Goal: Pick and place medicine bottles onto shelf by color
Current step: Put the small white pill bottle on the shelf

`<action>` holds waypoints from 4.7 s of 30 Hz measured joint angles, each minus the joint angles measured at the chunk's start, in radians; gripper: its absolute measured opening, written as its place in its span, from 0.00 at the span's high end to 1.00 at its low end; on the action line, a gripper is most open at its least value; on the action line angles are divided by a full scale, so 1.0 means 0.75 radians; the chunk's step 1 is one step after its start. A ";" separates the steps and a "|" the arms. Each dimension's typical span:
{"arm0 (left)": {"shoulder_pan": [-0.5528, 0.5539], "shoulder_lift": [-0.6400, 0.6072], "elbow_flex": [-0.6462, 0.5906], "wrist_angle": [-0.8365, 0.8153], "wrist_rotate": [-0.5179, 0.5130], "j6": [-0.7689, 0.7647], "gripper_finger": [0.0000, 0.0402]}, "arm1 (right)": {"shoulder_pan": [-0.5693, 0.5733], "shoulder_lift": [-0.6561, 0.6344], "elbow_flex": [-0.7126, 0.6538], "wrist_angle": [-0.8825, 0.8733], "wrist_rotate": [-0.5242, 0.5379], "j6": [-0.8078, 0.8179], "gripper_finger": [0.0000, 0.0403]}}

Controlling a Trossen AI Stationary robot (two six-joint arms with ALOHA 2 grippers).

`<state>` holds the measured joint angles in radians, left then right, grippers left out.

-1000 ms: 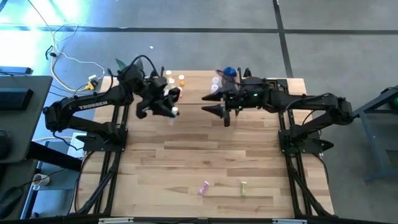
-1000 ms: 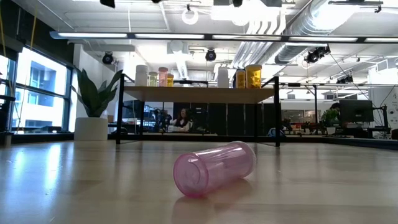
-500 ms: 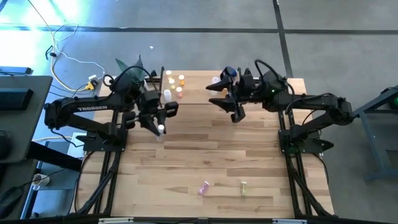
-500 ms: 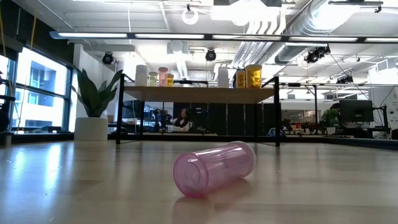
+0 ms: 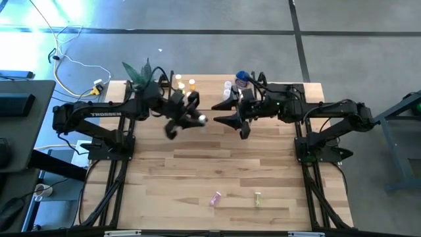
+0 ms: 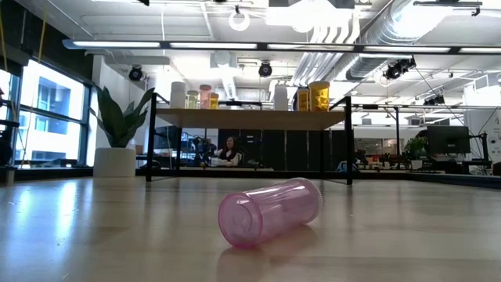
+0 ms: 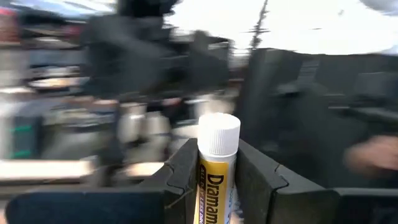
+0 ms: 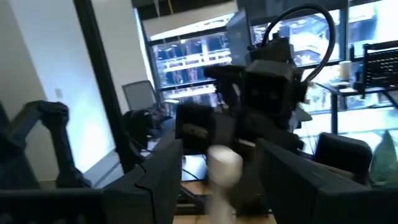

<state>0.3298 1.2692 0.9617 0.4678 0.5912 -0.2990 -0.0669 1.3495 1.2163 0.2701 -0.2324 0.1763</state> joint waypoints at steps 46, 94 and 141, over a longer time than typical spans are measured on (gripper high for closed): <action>-0.242 0.174 0.000 0.012 -1.758 0.763 0.81 | -0.138 0.226 0.000 0.058 0.497 -0.167 0.52; -0.275 0.172 -0.001 -0.125 -1.759 0.742 0.63 | -0.166 0.245 0.001 -0.049 0.493 -0.045 0.88; -0.027 -0.185 0.000 -0.666 -0.845 0.156 0.52 | -0.705 0.198 0.273 -0.632 -0.531 -0.481 0.86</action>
<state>0.3096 1.1305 0.9619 -0.0313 -0.0427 -0.1818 -0.5959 1.4980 1.4212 -0.2038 -0.6304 -0.1842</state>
